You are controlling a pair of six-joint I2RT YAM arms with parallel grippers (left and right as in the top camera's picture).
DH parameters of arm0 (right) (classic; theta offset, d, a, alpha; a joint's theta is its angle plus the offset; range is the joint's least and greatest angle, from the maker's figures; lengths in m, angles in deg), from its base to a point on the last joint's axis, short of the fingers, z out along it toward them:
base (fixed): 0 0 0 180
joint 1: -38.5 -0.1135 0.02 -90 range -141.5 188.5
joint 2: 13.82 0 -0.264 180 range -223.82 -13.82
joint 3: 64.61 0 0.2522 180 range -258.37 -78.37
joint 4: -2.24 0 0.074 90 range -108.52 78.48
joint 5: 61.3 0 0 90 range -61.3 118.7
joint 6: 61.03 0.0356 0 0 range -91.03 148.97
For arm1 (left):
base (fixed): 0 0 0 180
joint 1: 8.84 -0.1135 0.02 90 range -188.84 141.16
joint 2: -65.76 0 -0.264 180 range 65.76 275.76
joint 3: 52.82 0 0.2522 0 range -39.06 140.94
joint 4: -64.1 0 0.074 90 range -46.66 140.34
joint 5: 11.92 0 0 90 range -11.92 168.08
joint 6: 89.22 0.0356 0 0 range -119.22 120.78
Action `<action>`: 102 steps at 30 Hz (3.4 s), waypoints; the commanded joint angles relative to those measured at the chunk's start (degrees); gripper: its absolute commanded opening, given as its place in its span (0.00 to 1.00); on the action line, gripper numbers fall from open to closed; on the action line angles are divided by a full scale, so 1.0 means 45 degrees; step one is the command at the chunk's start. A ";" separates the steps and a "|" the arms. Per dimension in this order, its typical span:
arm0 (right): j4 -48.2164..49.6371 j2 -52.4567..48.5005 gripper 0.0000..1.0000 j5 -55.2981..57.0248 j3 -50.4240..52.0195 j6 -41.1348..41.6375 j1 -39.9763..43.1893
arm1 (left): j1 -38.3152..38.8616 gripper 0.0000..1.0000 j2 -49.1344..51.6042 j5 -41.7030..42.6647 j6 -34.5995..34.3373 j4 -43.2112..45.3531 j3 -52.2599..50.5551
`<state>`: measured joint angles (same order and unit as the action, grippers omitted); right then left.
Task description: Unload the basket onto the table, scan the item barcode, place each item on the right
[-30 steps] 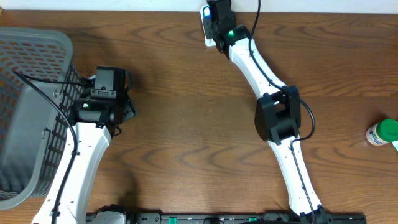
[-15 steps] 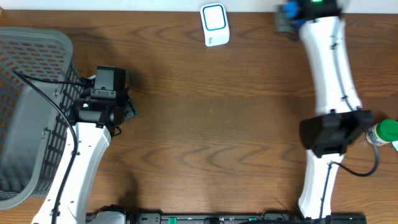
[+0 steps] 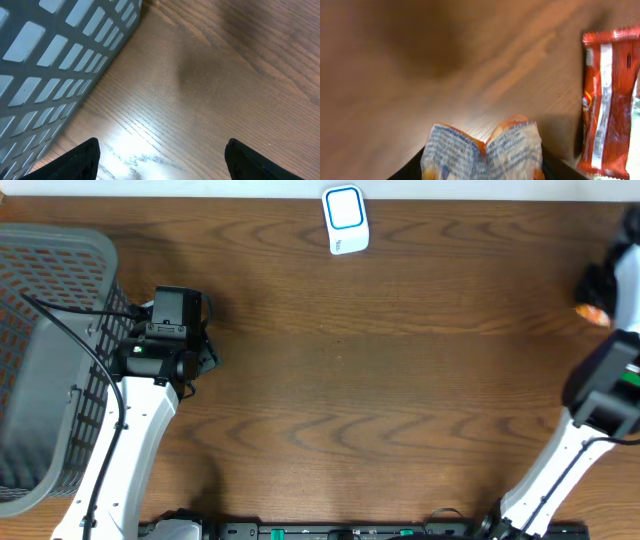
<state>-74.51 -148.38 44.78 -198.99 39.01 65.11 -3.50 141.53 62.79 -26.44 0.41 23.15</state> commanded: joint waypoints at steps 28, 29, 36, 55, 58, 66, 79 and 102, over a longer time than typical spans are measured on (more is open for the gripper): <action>-0.0845 0.5882 0.99 -0.8272 -0.2531 0.0991 0.1020 | -0.0029 0.80 0.0039 -0.0034 -0.0117 -0.0034 -0.0005; -0.0928 0.6441 0.99 -0.8451 -0.2531 0.0894 0.0928 | -0.0029 0.80 0.0039 -0.0034 -0.0117 -0.0034 -0.0005; -0.2448 1.0525 0.99 -0.9525 -0.2531 -0.0248 0.0636 | -0.0029 0.80 0.0039 -0.0034 -0.0117 -0.0034 -0.0005; -0.5610 1.8452 0.99 -0.8937 -0.2531 -0.0447 0.0559 | -0.0029 0.80 0.0039 -0.0034 -0.0117 -0.0034 -0.0005; -0.5731 1.9239 0.99 -0.8714 -0.2531 -0.0442 -0.0126 | -0.0029 0.80 0.0039 -0.0034 -0.0117 -0.0034 -0.0005; -0.5581 2.0876 0.99 -0.7966 -0.2531 -0.0442 -0.3570 | -0.0029 0.80 0.0039 -0.0034 -0.0117 -0.0034 -0.0005; -0.0860 2.2955 0.99 -0.6688 0.0131 -0.1297 -0.5105 | -0.0029 0.80 0.0039 -0.0034 -0.0117 -0.0034 -0.0005; 0.7737 2.8069 0.99 -0.6785 1.2264 -0.1200 -0.5275 | -0.0029 0.80 0.0039 -0.0034 -0.0117 -0.0034 -0.0005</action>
<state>-42.03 -23.51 13.76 -148.98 34.09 41.90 -3.50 141.53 62.79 -26.44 0.45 23.15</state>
